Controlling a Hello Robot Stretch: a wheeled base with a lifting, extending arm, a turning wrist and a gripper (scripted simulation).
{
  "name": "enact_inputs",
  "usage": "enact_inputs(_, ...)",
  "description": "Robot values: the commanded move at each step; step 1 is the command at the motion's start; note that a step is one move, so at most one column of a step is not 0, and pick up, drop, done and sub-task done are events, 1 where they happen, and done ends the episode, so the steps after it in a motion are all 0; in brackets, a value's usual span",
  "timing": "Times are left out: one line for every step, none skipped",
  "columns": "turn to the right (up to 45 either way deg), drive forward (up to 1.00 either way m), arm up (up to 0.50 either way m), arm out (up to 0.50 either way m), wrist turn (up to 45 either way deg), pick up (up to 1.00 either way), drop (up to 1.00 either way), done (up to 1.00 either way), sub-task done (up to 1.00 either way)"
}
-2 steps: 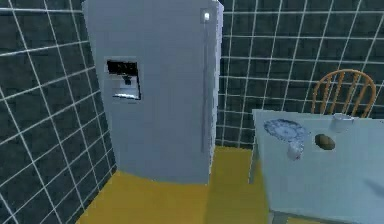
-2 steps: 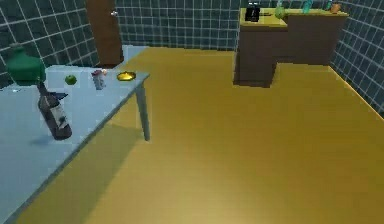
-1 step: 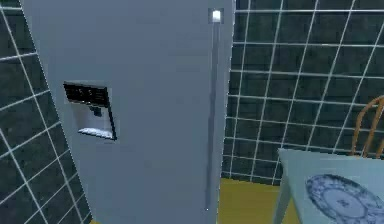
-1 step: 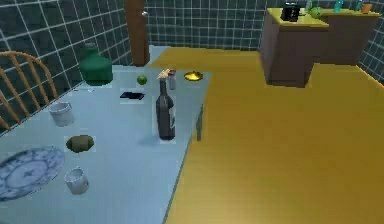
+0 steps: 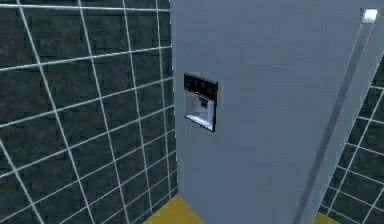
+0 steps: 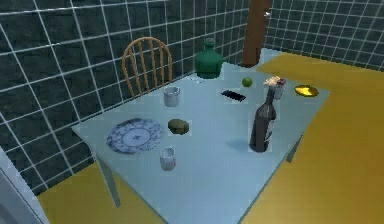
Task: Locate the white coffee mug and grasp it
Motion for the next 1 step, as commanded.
enact_inputs(0.0,0.0,0.5,0.0,0.0,0.0,0.0,0.0,0.0)
